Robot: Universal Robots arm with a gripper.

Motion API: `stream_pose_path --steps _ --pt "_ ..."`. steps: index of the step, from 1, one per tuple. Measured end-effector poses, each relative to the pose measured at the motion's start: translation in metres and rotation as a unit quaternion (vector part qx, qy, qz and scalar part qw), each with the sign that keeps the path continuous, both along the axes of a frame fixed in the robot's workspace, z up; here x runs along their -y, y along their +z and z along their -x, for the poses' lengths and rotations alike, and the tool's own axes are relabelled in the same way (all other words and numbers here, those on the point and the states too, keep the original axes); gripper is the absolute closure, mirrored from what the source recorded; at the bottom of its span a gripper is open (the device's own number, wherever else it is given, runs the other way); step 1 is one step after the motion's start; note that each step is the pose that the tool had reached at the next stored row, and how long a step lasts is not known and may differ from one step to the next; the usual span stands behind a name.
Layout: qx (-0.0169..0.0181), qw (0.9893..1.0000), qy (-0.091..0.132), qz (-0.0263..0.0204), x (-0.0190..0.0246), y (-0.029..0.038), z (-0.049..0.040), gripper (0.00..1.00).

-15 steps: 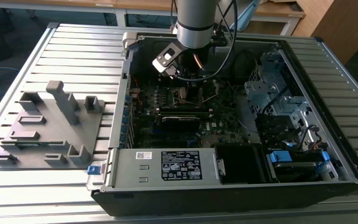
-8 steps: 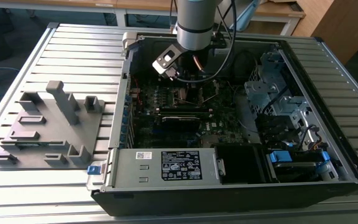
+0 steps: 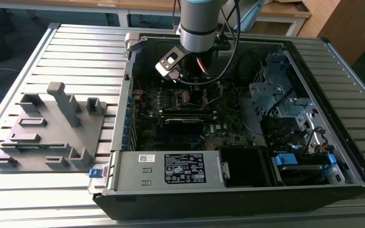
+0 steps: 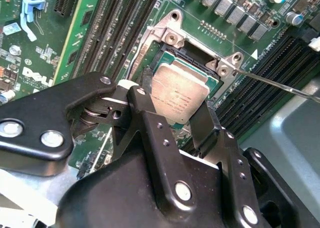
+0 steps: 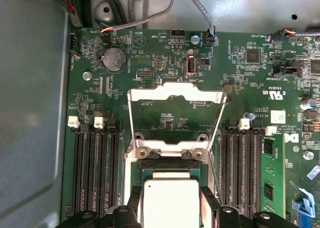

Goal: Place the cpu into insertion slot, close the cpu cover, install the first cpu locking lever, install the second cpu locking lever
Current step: 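Place the cpu into insertion slot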

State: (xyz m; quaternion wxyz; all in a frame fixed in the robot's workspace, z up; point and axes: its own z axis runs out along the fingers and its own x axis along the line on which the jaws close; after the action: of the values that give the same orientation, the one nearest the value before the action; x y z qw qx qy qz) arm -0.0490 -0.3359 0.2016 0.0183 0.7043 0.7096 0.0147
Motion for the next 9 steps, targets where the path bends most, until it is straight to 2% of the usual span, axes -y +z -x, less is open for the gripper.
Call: stream_pose_path --steps 9 --pt "0.0001 1.0000 -0.006 0.0000 -0.0003 -0.0025 -0.0012 0.46"
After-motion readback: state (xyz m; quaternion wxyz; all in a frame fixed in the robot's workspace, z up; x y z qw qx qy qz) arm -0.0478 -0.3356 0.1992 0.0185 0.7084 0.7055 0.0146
